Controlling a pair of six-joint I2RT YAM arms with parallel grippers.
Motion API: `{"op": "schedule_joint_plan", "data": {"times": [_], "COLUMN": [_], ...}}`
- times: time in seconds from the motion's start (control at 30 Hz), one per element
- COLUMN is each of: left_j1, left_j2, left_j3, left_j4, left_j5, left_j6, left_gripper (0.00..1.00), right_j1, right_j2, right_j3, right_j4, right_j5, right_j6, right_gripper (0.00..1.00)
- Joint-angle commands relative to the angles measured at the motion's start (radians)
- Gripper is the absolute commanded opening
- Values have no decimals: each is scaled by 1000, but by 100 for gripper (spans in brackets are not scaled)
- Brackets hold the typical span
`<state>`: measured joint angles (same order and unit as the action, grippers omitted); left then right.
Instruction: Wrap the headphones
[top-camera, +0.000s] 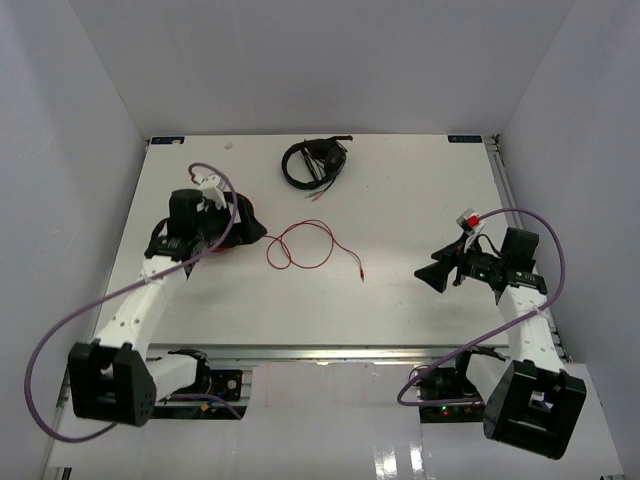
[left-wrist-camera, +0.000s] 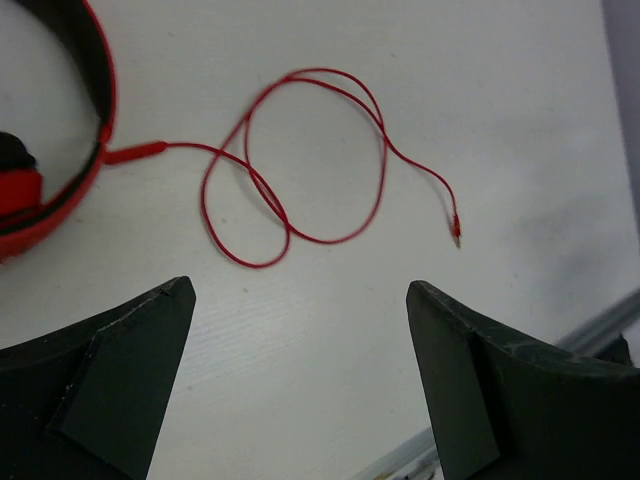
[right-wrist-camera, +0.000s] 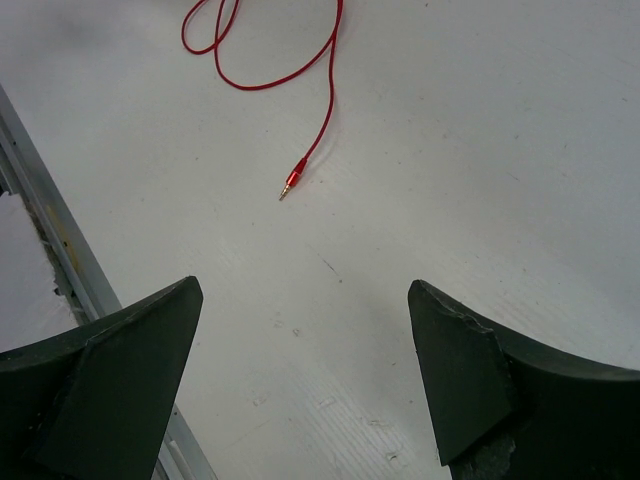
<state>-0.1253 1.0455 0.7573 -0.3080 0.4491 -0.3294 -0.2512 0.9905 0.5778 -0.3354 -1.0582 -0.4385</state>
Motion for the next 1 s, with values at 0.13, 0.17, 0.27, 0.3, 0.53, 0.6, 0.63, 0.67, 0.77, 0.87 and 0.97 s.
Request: {"op": "schedule_joint_plan", "data": {"times": [0.13,0.17,0.27,0.3,0.53,0.6,0.63,0.67,0.77,0.87,0.97], "left_j1": [-207,-214,-227,-232,-270,-270,-270,-270,-270,-270,-270], "left_j2": [526,560,673,701,795,817,827,838,880,927,974], "left_j3": [546,583,667,683,705,704,707,711,724,747,772], "left_j4": [-280,-294,-331,-343,-356,-349,-346,-343,-333,-333,-333], "left_j5": [-536,-572,-646,-667,-781,-812,-828,-844,-862,-862,-862], "left_j6": [165,191,252,269,313,319,321,322,326,326,326], "left_gripper": [91,89,82,80,72,72,72,72,72,71,69], "right_j1": [1,1,3,3,6,7,8,8,9,9,9], "right_j2": [-61,-61,-65,-66,-68,-68,-68,-68,-67,-64,-61], "right_j3": [11,13,18,19,20,20,20,19,19,16,16], "right_j4": [23,19,10,7,7,6,6,6,7,6,4], "right_j5": [-46,-39,-38,-40,-58,-60,-60,-60,-61,-62,-62], "right_j6": [-44,-44,-48,-49,-49,-49,-50,-50,-52,-53,-55], "right_gripper": [90,90,90,90,90,90,90,90,90,90,90]}}
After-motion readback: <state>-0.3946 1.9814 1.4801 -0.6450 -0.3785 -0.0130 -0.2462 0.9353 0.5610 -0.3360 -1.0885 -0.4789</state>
